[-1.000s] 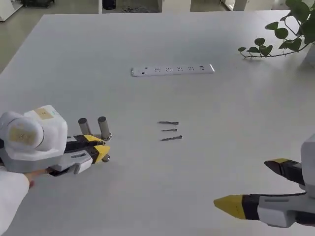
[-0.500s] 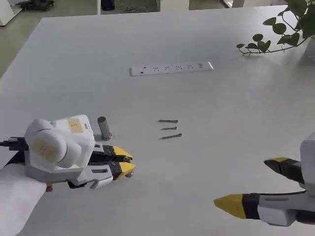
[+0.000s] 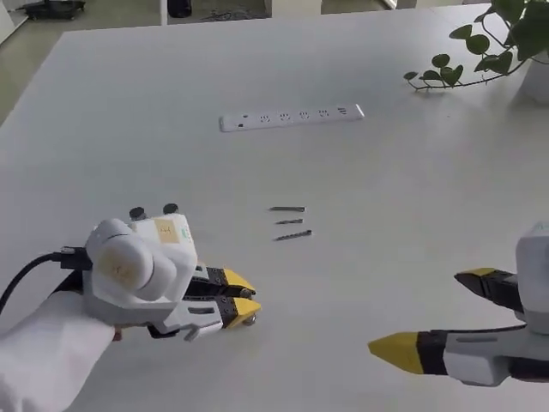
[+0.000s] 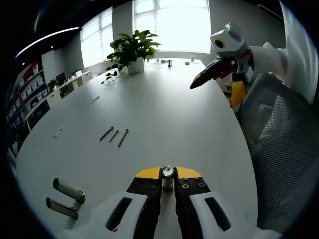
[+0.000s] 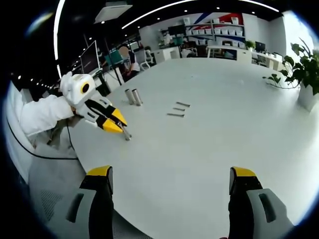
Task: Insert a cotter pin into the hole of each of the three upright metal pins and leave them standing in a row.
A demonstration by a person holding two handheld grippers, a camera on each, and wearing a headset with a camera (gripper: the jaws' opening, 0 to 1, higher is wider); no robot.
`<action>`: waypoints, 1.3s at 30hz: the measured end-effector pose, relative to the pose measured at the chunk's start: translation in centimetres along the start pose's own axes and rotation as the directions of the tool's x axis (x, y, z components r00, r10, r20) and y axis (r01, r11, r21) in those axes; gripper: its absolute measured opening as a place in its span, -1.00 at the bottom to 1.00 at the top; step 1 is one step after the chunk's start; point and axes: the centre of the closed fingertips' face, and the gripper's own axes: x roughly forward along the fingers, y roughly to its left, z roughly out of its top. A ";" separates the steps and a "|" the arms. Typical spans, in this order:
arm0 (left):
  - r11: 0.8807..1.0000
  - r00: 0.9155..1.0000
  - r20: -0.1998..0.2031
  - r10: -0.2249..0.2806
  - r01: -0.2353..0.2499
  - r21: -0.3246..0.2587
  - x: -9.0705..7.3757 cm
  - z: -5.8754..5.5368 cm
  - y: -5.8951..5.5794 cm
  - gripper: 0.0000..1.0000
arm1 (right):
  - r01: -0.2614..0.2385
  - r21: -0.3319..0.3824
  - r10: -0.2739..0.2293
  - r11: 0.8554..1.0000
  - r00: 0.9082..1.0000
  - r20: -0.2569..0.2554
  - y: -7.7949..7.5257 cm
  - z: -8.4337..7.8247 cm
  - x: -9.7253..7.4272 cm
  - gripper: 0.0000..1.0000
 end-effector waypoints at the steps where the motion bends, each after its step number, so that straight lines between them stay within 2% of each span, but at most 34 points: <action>1: 1.000 1.000 0.001 -0.002 0.002 -0.003 0.0 -0.1 -0.1 -0.86 | 0.000 0.001 0.000 1.000 1.000 0.000 0.0 0.0 0.0 0.91; 8: 0.999 0.999 0.027 -0.018 0.019 -0.032 0.1 0.0 -0.6 -0.85 | -0.003 -0.001 0.003 1.000 1.000 -0.002 0.0 0.0 0.1 0.91; 11: 0.998 0.998 0.057 -0.014 0.017 -0.056 0.1 0.0 -0.6 -0.85 | -0.004 -0.016 0.004 1.000 1.000 0.000 0.0 0.2 0.1 0.90; 15: 0.997 0.998 0.059 -0.018 0.022 -0.069 0.1 -0.1 -0.9 -0.82 | -0.006 -0.028 0.006 1.000 1.000 0.007 0.2 0.5 0.1 0.90; 16: 0.997 0.998 0.053 -0.017 0.020 -0.071 0.1 -0.2 -0.9 -0.76 | -0.006 -0.027 0.006 1.000 1.000 0.009 0.3 0.5 0.1 0.89; 18: 0.997 0.999 0.040 0.002 0.001 -0.071 0.0 -0.5 -0.7 -0.50 | 0.002 -0.025 -0.002 1.000 1.000 0.015 0.1 0.6 0.0 0.89; 19: 0.997 0.999 0.046 0.006 -0.002 -0.080 -0.1 -0.4 -0.7 -0.35 | 0.002 -0.023 -0.002 1.000 1.000 0.015 0.1 0.6 0.0 0.89; 20: 0.996 0.999 0.052 0.010 -0.006 -0.089 -0.3 -0.4 -0.7 -0.28 | 0.003 -0.022 -0.002 1.000 1.000 0.017 0.1 0.6 -0.1 0.89; 24: 0.991 0.996 0.086 0.008 0.004 -0.134 -1.6 0.2 -0.8 -0.21 | 0.005 -0.020 -0.005 1.000 1.000 0.021 0.1 0.6 -0.3 0.88; 25: 0.989 0.995 0.095 0.004 0.010 -0.147 -1.9 0.4 -0.9 -0.12 | 0.005 -0.019 -0.005 1.000 1.000 0.021 0.1 0.6 -0.3 0.88; 27: 0.981 0.990 0.141 -0.011 0.039 -0.191 -2.5 1.0 -1.5 0.08 | 0.006 -0.019 -0.005 1.000 1.000 0.020 0.0 0.6 -0.3 0.88; 31: 0.978 0.988 0.155 -0.023 0.055 -0.203 -3.9 1.1 -2.5 0.43 | 0.002 -0.023 -0.001 1.000 1.000 0.021 0.0 0.6 -0.3 0.88; 33: 0.975 0.987 0.159 -0.019 0.053 -0.216 -4.4 0.8 -2.8 0.60 | -0.001 -0.027 0.002 1.000 1.000 0.021 0.1 0.6 -0.3 0.88; 35: 0.971 0.989 0.147 0.003 0.033 -0.238 -4.8 0.3 -3.0 0.74 | -0.004 -0.032 0.005 0.999 1.000 0.020 0.2 0.7 -0.2 0.88; 37: 0.967 0.989 0.143 0.033 0.004 -0.254 -5.2 -0.1 -3.0 0.77 | -0.006 -0.035 0.007 0.999 1.000 0.017 0.3 0.7 -0.2 0.88; 39: 0.957 0.986 0.160 0.049 -0.001 -0.291 -5.5 -0.1 -3.3 0.85 | -0.009 -0.044 0.010 0.999 1.000 0.018 0.4 0.9 -0.2 0.88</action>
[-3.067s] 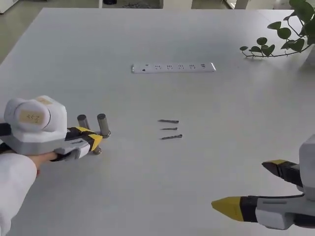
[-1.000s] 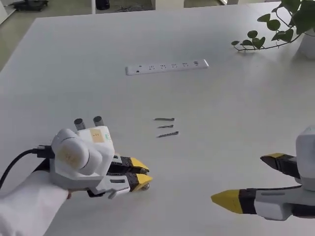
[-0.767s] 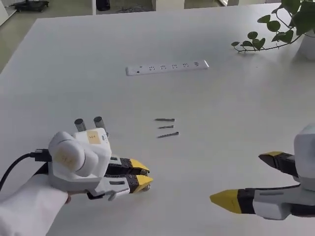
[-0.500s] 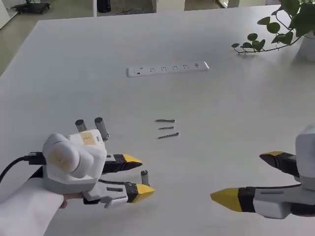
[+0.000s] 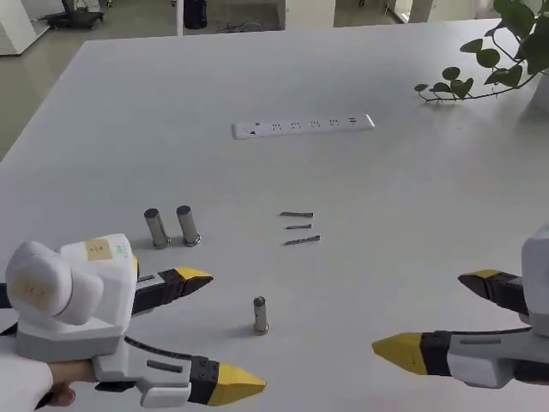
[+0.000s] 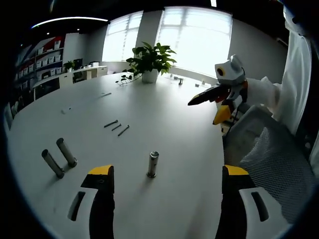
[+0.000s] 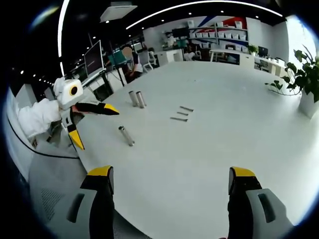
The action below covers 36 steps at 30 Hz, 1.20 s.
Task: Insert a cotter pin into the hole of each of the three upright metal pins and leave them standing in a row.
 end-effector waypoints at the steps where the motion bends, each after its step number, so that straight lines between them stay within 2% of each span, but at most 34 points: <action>1: 1.000 0.999 0.032 0.013 -0.012 -0.024 -0.1 0.3 -0.1 0.95 | -0.003 -0.006 0.003 1.000 1.000 0.001 0.1 0.1 0.0 0.88; 2: 0.999 0.999 0.031 0.017 -0.016 -0.029 -0.3 0.2 -0.1 0.97 | -0.004 -0.010 0.004 1.000 1.000 0.001 0.2 0.2 -0.1 0.88; 4: 0.997 0.995 0.077 0.065 -0.062 -0.044 -0.7 0.6 0.2 0.99 | -0.007 -0.018 0.007 1.000 1.000 0.002 0.4 0.4 -0.1 0.88; 6: 0.995 0.993 0.094 0.074 -0.067 -0.076 -1.1 0.6 0.1 0.99 | -0.009 -0.027 0.009 1.000 1.000 0.002 0.3 0.4 -0.2 0.88; 11: 0.991 0.989 0.095 0.118 -0.111 -0.074 -1.8 0.3 0.1 0.99 | -0.016 -0.053 0.016 0.998 1.000 0.000 0.6 0.9 -0.3 0.88; 14: 0.986 0.982 0.115 0.148 -0.137 -0.094 -2.4 0.6 0.1 0.99 | -0.021 -0.099 0.020 0.995 1.000 -0.012 0.4 1.6 -0.3 0.87; 18: 0.979 0.975 0.117 0.190 -0.180 -0.096 -2.9 0.5 0.3 0.99 | -0.028 -0.156 0.025 0.987 0.999 -0.021 0.0 2.9 -0.4 0.84; 21: 0.972 0.966 0.141 0.219 -0.202 -0.121 -3.2 0.8 0.1 0.99 | -0.070 -0.248 0.060 0.966 0.997 -0.045 -0.1 4.4 -0.6 0.69; 22: 0.970 0.962 0.148 0.227 -0.209 -0.127 -3.3 0.9 0.0 0.99 | -0.063 -0.260 0.052 0.964 0.997 -0.049 -0.4 4.9 -0.5 0.67; 23: 0.968 0.960 0.159 0.229 -0.208 -0.139 -3.2 1.1 -0.3 0.99 | -0.064 -0.293 0.051 0.954 0.997 -0.054 -0.7 5.7 -0.4 0.67; 27: 0.967 0.957 0.181 0.227 -0.200 -0.154 -2.7 1.6 -1.5 0.99 | -0.088 -0.359 0.064 0.929 0.995 -0.079 -1.2 8.1 -0.3 0.63; 29: 0.967 0.957 0.183 0.226 -0.198 -0.160 -2.5 1.7 -1.8 0.99 | -0.106 -0.367 0.066 0.924 0.991 -0.120 -1.5 8.5 -0.3 0.60; 31: 0.964 0.954 0.186 0.235 -0.204 -0.170 -2.5 1.6 -2.0 0.99 | -0.111 -0.393 0.066 0.913 0.990 -0.126 -1.8 9.6 -0.1 0.60; 34: 0.957 0.944 0.206 0.259 -0.221 -0.189 -3.1 1.7 -1.7 0.99 | -0.145 -0.446 0.090 0.883 0.986 -0.143 -1.4 10.8 0.2 0.58; 35: 0.955 0.940 0.213 0.266 -0.227 -0.193 -3.3 1.8 -1.6 0.99 | -0.164 -0.467 0.098 0.869 0.982 -0.163 -1.3 10.8 0.3 0.56; 36: 0.954 0.939 0.214 0.269 -0.229 -0.195 -3.4 1.7 -1.6 0.99 | -0.189 -0.485 0.098 0.854 0.974 -0.206 -1.3 10.7 0.6 0.53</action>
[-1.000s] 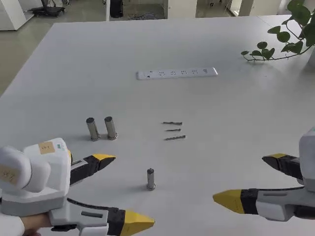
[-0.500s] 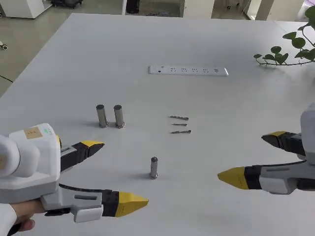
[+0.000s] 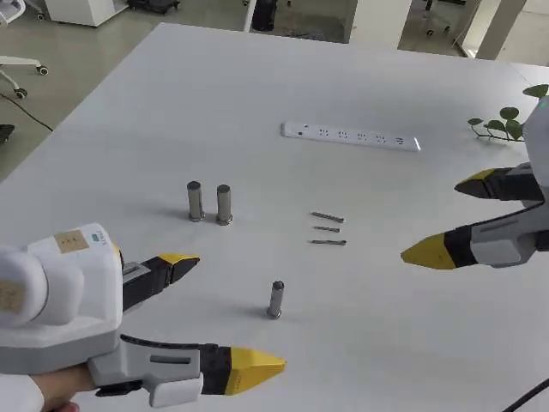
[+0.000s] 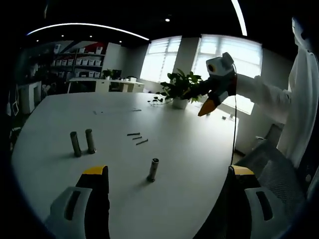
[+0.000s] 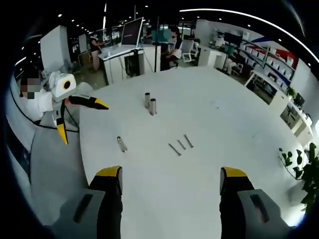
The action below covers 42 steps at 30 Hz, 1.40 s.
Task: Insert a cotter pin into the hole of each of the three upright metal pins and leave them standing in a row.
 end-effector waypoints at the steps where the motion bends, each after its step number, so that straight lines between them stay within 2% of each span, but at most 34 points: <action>1: 1.000 1.000 -0.004 -0.001 0.001 0.000 -0.1 -0.1 0.1 0.99 | -0.010 0.000 0.010 1.000 0.999 -0.035 -0.1 -0.3 0.1 0.49; 4: 1.000 0.999 -0.041 0.020 -0.019 0.022 -0.6 -0.8 0.8 0.99 | -0.042 -0.041 0.039 0.998 0.997 -0.071 -0.6 0.1 1.0 0.41; 6: 0.999 0.999 -0.037 0.035 -0.034 0.018 -1.0 -0.8 1.1 0.99 | -0.068 -0.074 0.062 0.995 0.995 -0.080 -0.9 0.6 1.8 0.34; 10: 0.998 0.998 -0.020 0.055 -0.055 -0.001 -1.5 -0.7 1.4 0.99 | -0.097 -0.095 0.082 0.991 0.986 -0.146 -1.9 0.4 3.8 0.22; 12: 0.998 0.997 -0.015 0.069 -0.069 -0.007 -1.7 -0.7 1.6 0.99 | -0.120 -0.083 0.108 0.989 0.985 -0.135 -2.3 1.1 4.8 0.11; 15: 0.996 0.996 -0.012 0.085 -0.086 -0.014 -1.9 -0.8 1.9 0.99 | -0.158 -0.033 0.154 0.987 0.984 -0.092 -2.7 2.3 6.2 -0.20; 21: 0.993 0.994 0.011 0.109 -0.108 -0.044 -2.2 -0.7 2.1 0.99 | -0.147 -0.088 0.136 0.985 0.984 -0.119 -4.3 2.5 8.8 -0.39; 24: 0.993 0.994 0.004 0.113 -0.112 -0.043 -2.2 -0.8 2.2 0.99 | -0.166 -0.084 0.153 0.982 0.977 -0.149 -4.6 2.2 9.9 -0.48; 26: 0.993 0.994 -0.003 0.113 -0.113 -0.040 -2.0 -0.9 2.4 0.99 | -0.168 -0.110 0.148 0.980 0.975 -0.168 -4.9 2.0 10.6 -0.59; 29: 0.992 0.993 0.009 0.118 -0.118 -0.045 -1.8 -0.5 2.8 0.99 | -0.180 -0.134 0.147 0.975 0.964 -0.223 -4.8 1.3 11.9 -0.66; 31: 0.992 0.993 0.017 0.118 -0.117 -0.051 -1.7 -0.3 3.0 0.98 | -0.201 -0.143 0.164 0.969 0.958 -0.234 -4.8 1.1 12.7 -0.70; 34: 0.992 0.993 0.026 0.119 -0.117 -0.052 -1.6 -0.2 3.1 0.98 | -0.235 -0.175 0.188 0.956 0.951 -0.245 -4.3 1.3 14.1 -0.75; 37: 0.992 0.993 0.024 0.118 -0.117 -0.052 -1.5 -0.4 3.2 0.98 | -0.245 -0.223 0.178 0.944 0.943 -0.281 -4.1 1.1 14.9 -0.82; 38: 0.992 0.992 0.023 0.121 -0.120 -0.050 -1.5 -0.5 3.2 0.98 | -0.257 -0.239 0.179 0.936 0.935 -0.304 -3.9 1.0 15.4 -0.84; 40: 0.991 0.992 0.026 0.127 -0.125 -0.055 -1.6 -0.7 3.4 0.98 | -0.264 -0.250 0.180 0.932 0.933 -0.312 -3.6 1.1 16.1 -0.88; 42: 0.989 0.991 0.022 0.134 -0.132 -0.066 -1.7 -0.7 3.6 0.98 | -0.283 -0.269 0.187 0.920 0.924 -0.334 -3.4 0.9 16.6 -0.92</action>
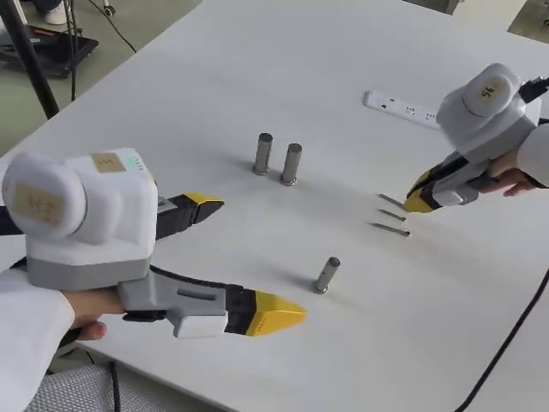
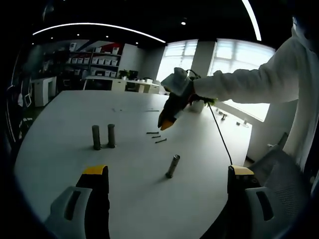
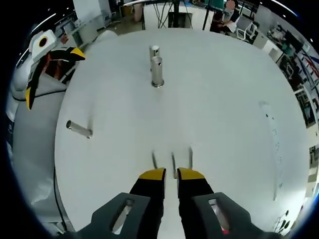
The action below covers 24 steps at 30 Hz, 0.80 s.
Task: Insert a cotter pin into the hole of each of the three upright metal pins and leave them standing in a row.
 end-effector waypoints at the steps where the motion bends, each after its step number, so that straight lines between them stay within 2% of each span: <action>1: 1.000 1.000 0.000 0.002 -0.002 0.000 0.0 0.0 0.1 0.98 | -0.014 -0.020 0.014 1.000 1.000 -0.022 0.2 -0.1 0.5 -0.96; 4: 1.000 1.000 -0.001 0.012 -0.012 0.004 -0.2 0.1 0.3 0.98 | -0.027 -0.053 0.024 0.998 0.998 -0.065 0.5 -0.4 1.3 -0.96; 10: 1.000 1.000 0.004 0.024 -0.024 0.001 -0.4 0.4 0.5 0.98 | -0.040 -0.067 0.032 0.997 0.993 -0.111 0.4 -1.2 2.6 -0.97; 18: 1.000 1.000 -0.005 0.027 -0.027 -0.008 -0.5 0.0 0.5 0.98 | -0.041 -0.047 0.035 0.998 0.991 -0.126 0.0 -1.5 2.8 -1.00; 24: 0.999 0.999 -0.013 0.030 -0.030 -0.016 -0.4 -0.2 0.7 0.98 | -0.045 -0.073 0.036 0.996 0.992 -0.123 -0.3 -1.4 2.8 -1.00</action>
